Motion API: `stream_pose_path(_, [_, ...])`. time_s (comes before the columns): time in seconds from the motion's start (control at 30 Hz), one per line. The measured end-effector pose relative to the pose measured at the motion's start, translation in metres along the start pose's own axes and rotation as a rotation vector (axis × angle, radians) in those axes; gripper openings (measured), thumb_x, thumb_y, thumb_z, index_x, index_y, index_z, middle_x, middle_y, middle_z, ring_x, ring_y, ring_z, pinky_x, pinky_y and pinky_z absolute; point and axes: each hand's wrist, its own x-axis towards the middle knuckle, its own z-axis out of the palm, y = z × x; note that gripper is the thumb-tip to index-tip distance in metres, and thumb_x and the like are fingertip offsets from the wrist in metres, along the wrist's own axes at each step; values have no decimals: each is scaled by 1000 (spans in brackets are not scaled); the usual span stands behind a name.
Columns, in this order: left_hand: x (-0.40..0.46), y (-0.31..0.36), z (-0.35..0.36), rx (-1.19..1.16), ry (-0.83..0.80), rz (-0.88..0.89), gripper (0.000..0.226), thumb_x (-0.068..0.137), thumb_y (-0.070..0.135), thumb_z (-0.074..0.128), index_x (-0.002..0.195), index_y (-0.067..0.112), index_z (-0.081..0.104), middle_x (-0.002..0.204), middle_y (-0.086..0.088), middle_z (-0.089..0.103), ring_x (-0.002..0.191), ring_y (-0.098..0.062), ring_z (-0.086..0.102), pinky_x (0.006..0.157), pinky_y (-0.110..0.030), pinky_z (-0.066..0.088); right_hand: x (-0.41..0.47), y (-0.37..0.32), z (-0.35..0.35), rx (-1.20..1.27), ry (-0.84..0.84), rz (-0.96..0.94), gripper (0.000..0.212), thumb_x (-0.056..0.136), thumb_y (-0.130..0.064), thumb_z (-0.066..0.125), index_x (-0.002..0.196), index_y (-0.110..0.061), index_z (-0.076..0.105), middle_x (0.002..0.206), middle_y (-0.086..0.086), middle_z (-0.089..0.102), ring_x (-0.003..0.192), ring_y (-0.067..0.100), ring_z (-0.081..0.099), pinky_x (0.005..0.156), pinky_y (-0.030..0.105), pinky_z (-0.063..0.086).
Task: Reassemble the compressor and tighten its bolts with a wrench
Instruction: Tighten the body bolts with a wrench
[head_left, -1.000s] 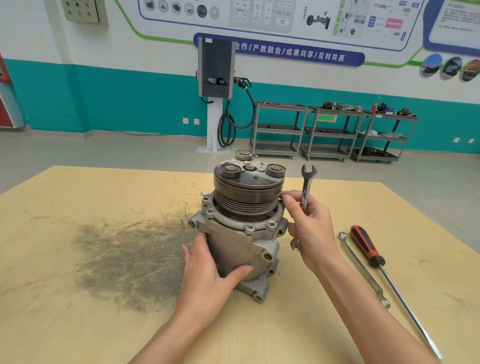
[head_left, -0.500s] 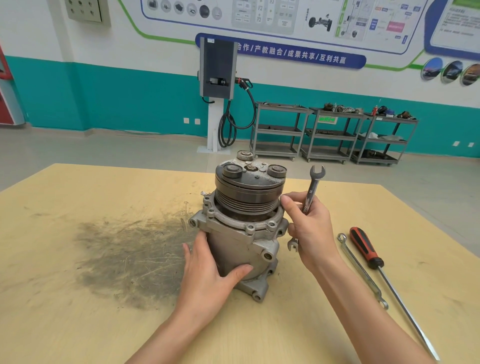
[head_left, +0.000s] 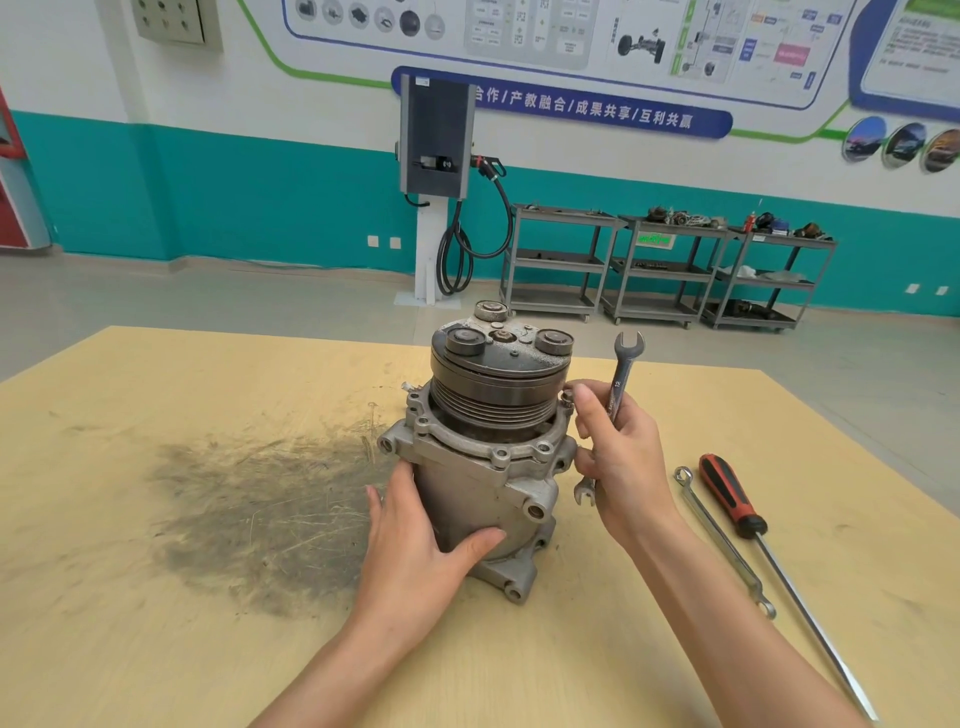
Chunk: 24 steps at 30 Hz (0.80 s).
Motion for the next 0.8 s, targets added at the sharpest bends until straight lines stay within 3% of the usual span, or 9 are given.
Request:
stream_pose_path(0.07, [0,0,0,2,9,4,100,66,53,79,143,24,22,136,21,28,149,-24,-1,121,-52,9,-1,2,-2,9,-8,10,16,99,-25,55,100,-15,67,58,-16,49,41,4,31,34,18,25])
stream_pose_path(0.2, [0,1,0,0,11,13,98,65,53,79,141,24,24,135,20,30,149,-23,2,121,-52,11,-1,2,-1,-21,9,19,11,95,-25,62,90,-15,64,67,3,47,42,8,30,34,20,26])
stream_pose_path(0.33, [0,0,0,-3,-4,8,100,62,58,76,141,24,24,141,16,34,149,-24,4,120,-53,14,0,0,0,-8,8,18,11,91,-24,67,86,-16,61,57,-8,49,39,6,32,32,20,26])
stream_pose_path(0.47, [-1,-2,0,-17,-3,-12,101,62,58,77,142,25,24,150,10,32,150,-25,-2,121,-51,12,-1,2,-3,16,-9,16,14,96,-26,59,99,-16,69,61,-14,54,42,2,33,35,18,26])
stream_pose_path(0.6, [-1,-1,0,-12,-15,-10,104,58,64,73,142,25,24,149,9,34,150,-27,1,120,-53,15,-1,0,-2,-9,12,41,12,94,-26,62,91,-16,68,71,5,51,44,10,29,35,21,23])
stream_pose_path(0.7, [0,0,0,-3,-14,-4,105,57,65,72,141,24,26,147,7,37,149,-28,6,119,-53,18,1,-1,0,-3,23,27,11,90,-25,67,84,-17,62,58,-7,50,42,9,29,34,21,24])
stream_pose_path(0.8, [-1,0,0,-8,-15,-7,104,57,66,71,141,26,25,148,10,35,150,-25,2,120,-53,14,0,-2,-1,37,3,31,11,93,-26,62,90,-16,65,56,-13,50,40,5,28,33,19,24])
